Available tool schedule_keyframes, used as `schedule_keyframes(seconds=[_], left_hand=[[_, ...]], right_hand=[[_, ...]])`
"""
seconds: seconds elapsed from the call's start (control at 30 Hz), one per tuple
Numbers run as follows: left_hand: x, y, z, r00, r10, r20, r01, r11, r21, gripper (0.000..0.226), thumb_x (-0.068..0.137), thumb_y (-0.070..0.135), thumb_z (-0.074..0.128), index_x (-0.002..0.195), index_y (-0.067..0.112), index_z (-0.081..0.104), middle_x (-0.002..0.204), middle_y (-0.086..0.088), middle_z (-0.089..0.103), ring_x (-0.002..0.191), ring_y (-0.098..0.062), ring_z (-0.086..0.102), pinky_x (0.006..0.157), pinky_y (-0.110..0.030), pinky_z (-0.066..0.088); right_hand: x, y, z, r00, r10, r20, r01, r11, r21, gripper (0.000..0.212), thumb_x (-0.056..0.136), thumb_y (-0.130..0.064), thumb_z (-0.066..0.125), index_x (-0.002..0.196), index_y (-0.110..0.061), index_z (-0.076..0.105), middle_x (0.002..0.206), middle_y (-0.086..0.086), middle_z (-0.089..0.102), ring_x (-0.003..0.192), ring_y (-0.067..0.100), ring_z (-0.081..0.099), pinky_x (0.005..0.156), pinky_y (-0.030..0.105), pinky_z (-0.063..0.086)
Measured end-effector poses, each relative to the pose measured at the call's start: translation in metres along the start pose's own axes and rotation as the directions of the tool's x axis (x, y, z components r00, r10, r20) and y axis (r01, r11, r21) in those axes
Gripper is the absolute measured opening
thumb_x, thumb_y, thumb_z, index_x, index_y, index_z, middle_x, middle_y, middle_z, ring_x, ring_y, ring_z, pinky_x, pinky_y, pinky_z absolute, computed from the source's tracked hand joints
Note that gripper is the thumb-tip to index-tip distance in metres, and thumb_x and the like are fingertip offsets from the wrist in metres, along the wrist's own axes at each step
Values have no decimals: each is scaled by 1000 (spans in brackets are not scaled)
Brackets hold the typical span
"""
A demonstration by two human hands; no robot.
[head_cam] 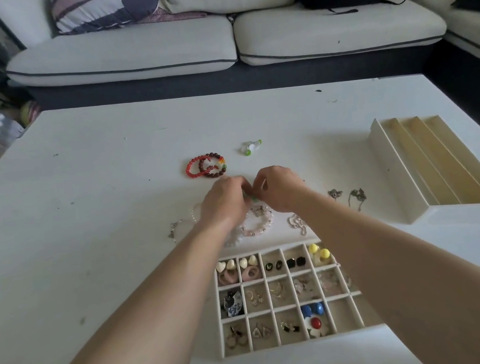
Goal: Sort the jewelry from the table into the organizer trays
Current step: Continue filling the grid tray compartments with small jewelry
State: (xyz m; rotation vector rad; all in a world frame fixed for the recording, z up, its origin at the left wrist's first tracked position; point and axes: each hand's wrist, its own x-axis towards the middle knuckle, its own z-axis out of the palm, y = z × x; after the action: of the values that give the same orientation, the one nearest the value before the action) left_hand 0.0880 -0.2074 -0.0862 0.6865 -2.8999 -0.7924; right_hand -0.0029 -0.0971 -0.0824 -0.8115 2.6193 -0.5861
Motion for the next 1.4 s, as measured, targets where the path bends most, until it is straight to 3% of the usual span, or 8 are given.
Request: schedule_keyframes(seconds=[0.17,0.27,0.43,0.53,0.7,0.97,1.3,1.4], left_hand=[[-5,0,-2,1000,-1,15,1,1000,-12,8,95,26,67,102,24,70,103,3,70,92,-20,66,74,-33,51],[-11,5,-10,999,-26,24,26,999,-31,9,95,30,66,102,25,70,103,5,70,90,-19,66,75,-33,52],[-20,18,-25,997,-70,28,75,948,-308,10,94,29,65,102,25,70,101,9,70,89,-12,66,78,-29,51],[-32,27,-36,994,-93,53,107,837,-537,3,92,27,69,95,26,70,97,8,72,93,-13,67,77,-27,50],[-65,52,-53,982,-91,163,187,450,-874,4,98,11,64,96,14,66,88,-4,75,78,-18,73,67,-26,57],[-115,81,-63,976,-19,215,212,282,-936,10,98,9,63,99,15,70,77,0,68,68,-13,66,58,-23,53],[-152,85,-52,992,10,124,112,358,-927,14,87,-3,71,94,10,73,87,-4,75,81,-13,70,77,-24,58],[-157,81,-47,988,29,151,126,402,-907,17,89,-4,69,97,10,75,91,-6,76,86,-16,71,81,-27,59]], right_hand=[[-9,4,-8,998,-37,51,38,999,-15,18,97,-30,64,110,-20,71,117,3,60,104,23,58,82,29,42],[-18,4,-13,1000,-30,-8,31,997,76,13,97,-26,64,105,-18,69,109,2,66,97,21,60,78,28,43],[-38,0,-26,993,8,-114,36,924,380,9,92,-19,71,88,-22,64,89,2,70,76,19,62,65,27,46],[-61,-4,-40,992,31,-122,48,804,593,8,93,-10,67,91,-18,68,78,2,70,64,14,60,61,27,50],[-102,-6,-64,995,49,-88,40,609,792,14,97,-4,61,102,-11,72,80,3,74,70,14,66,67,28,56],[-156,1,-89,995,73,-69,21,522,853,15,97,-7,59,97,-14,73,82,2,70,72,15,63,70,29,52],[-203,18,-86,997,79,-17,-19,438,899,13,100,-7,57,96,-7,69,81,7,64,68,18,61,67,29,52],[-206,24,-89,997,61,38,-63,498,865,15,100,-4,54,98,-6,69,82,8,65,71,19,66,71,33,55]])
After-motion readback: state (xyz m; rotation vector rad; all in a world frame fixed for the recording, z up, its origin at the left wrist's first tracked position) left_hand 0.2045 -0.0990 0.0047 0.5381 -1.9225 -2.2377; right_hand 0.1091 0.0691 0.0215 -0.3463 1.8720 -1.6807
